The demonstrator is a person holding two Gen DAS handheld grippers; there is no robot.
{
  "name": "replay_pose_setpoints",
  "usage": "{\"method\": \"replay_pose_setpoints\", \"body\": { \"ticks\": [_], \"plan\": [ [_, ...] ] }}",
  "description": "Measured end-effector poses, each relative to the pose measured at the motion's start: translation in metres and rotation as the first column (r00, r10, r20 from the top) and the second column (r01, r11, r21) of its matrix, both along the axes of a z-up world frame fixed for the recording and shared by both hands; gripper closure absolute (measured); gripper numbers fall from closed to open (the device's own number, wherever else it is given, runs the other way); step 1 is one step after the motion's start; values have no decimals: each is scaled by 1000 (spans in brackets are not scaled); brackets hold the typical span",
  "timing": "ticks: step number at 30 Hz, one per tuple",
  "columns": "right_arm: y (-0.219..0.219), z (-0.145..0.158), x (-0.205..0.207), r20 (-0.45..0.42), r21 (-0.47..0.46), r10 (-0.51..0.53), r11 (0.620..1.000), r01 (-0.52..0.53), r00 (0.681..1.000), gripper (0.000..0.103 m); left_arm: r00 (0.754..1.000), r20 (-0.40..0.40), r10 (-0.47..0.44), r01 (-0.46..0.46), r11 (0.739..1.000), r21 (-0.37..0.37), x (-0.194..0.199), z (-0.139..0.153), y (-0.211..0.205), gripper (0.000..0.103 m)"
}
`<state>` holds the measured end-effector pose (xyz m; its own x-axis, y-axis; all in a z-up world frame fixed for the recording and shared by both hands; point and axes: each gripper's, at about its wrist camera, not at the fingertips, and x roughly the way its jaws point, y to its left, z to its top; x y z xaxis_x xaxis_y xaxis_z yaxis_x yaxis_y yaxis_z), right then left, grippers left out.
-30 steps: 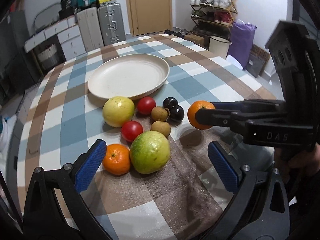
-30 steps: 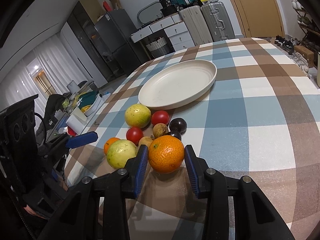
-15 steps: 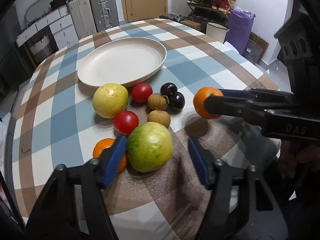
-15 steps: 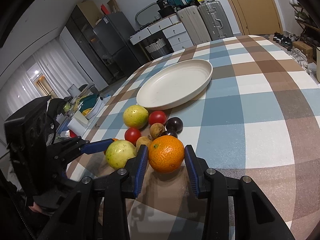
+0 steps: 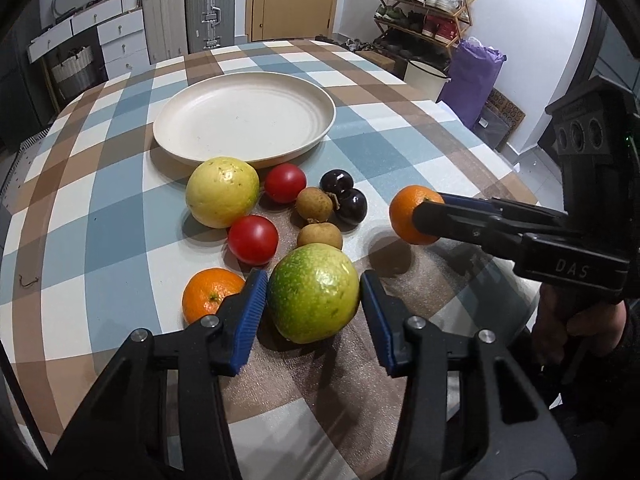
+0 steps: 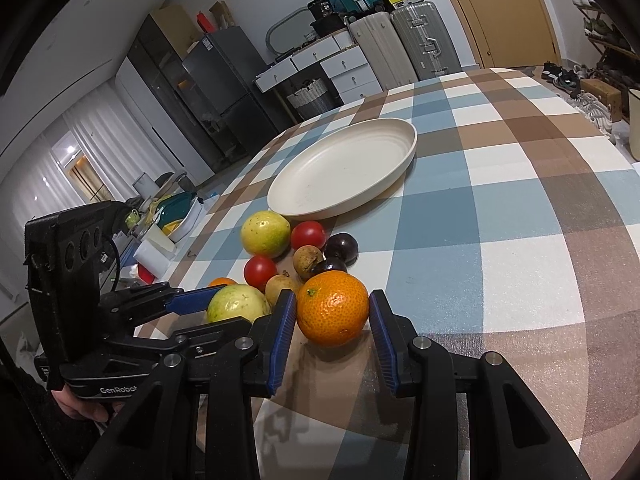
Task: Organize fruits
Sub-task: 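Grasp the green pomelo with the left tool while the right tool holds the orange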
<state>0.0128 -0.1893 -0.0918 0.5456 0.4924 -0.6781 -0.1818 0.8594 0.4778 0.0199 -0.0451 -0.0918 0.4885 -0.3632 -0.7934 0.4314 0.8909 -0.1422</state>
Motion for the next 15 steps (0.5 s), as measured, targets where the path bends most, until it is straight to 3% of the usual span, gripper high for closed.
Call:
{"method": "replay_pose_setpoints", "body": {
  "ticks": [15],
  "plan": [
    [5,13,3,30,35,20,999,-21,999,65,997,55,50,-44,994,-95,-4,39,15,58]
  ]
}}
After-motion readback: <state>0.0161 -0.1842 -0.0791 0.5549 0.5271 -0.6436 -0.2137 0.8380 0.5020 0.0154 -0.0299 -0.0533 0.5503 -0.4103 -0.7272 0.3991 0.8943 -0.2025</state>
